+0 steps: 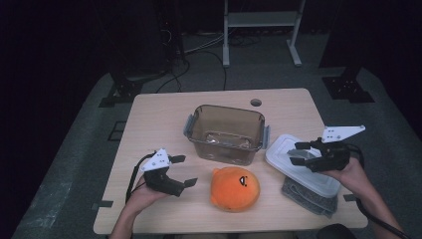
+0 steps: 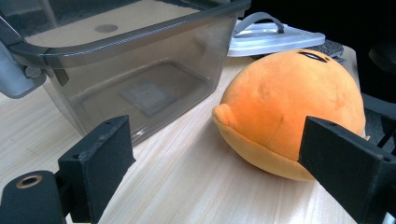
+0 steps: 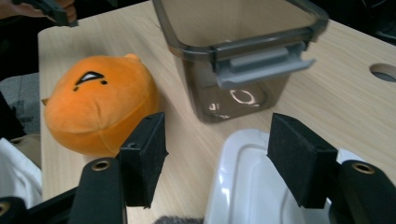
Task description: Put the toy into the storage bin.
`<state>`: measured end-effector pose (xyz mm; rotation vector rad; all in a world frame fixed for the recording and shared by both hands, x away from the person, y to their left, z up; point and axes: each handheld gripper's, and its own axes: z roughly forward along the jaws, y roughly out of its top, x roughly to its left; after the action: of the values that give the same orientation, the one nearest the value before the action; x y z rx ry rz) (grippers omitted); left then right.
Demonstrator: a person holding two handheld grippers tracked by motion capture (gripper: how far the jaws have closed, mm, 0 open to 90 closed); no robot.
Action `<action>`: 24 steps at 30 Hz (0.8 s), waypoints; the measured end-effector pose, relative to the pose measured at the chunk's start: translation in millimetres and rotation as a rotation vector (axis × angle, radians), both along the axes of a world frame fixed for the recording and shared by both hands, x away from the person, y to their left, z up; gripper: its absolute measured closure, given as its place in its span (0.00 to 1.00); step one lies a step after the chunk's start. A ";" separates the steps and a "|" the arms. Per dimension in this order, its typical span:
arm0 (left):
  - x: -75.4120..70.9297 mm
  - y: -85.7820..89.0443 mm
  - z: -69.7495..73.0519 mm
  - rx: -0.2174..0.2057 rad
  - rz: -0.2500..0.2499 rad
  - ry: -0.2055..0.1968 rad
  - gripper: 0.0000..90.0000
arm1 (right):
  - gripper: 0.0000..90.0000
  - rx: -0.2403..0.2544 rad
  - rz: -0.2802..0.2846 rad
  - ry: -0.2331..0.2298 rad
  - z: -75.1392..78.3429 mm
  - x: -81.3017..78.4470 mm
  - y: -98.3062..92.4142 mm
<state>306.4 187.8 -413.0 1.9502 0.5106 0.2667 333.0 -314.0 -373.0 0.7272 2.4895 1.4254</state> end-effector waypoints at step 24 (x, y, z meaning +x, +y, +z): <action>3.2 4.6 0.8 -0.011 0.029 -0.002 0.09 | 0.32 0.023 0.149 -0.004 10.0 -13.1 51.2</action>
<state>309.6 192.3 -412.2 1.9330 0.5385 0.2844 319.9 -262.8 -363.0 0.5523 2.5755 1.5041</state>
